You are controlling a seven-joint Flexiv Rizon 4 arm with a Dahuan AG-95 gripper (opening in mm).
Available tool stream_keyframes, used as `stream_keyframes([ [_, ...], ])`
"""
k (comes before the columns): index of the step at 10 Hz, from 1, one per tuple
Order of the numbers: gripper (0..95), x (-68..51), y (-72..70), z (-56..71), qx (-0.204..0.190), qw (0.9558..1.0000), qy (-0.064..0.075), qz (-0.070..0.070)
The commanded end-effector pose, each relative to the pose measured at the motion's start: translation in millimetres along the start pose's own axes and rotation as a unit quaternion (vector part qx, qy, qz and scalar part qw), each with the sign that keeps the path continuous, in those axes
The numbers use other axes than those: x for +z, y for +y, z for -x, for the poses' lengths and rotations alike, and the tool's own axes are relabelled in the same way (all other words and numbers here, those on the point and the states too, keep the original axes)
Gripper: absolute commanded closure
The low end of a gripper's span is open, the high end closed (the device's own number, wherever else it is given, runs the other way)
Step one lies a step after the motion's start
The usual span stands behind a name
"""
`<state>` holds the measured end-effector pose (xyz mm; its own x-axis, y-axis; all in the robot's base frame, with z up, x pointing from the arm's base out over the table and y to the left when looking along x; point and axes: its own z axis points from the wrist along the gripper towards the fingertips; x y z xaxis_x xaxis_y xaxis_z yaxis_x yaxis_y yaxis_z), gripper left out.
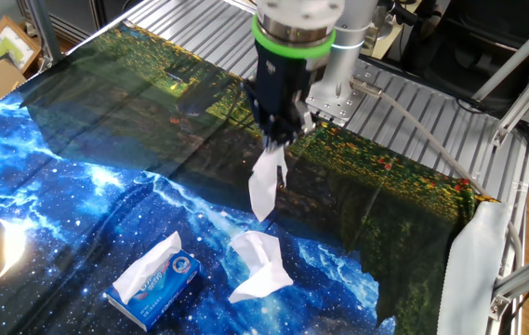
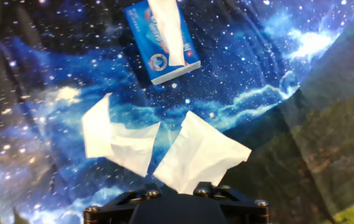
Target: Pull out a napkin
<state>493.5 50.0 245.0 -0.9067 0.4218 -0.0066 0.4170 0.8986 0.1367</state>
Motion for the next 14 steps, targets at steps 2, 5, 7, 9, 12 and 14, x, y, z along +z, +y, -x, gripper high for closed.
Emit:
stream_keyframes([
  [2,38.0,11.2,-3.6,5.3,-0.023,0.9997,0.004,0.01],
  [5,38.0,11.2,-3.6,5.3,-0.026,0.9996,0.005,0.01],
  [7,38.0,11.0,-3.6,5.2,-0.024,0.9995,0.008,0.016],
  [9,57.0,10.6,-3.4,4.8,-0.029,0.9993,0.011,0.023],
  [12,57.0,9.7,-2.9,3.8,-0.035,0.9989,0.013,0.027],
  [14,76.0,9.5,-2.8,3.6,-0.034,0.9989,0.016,0.028],
])
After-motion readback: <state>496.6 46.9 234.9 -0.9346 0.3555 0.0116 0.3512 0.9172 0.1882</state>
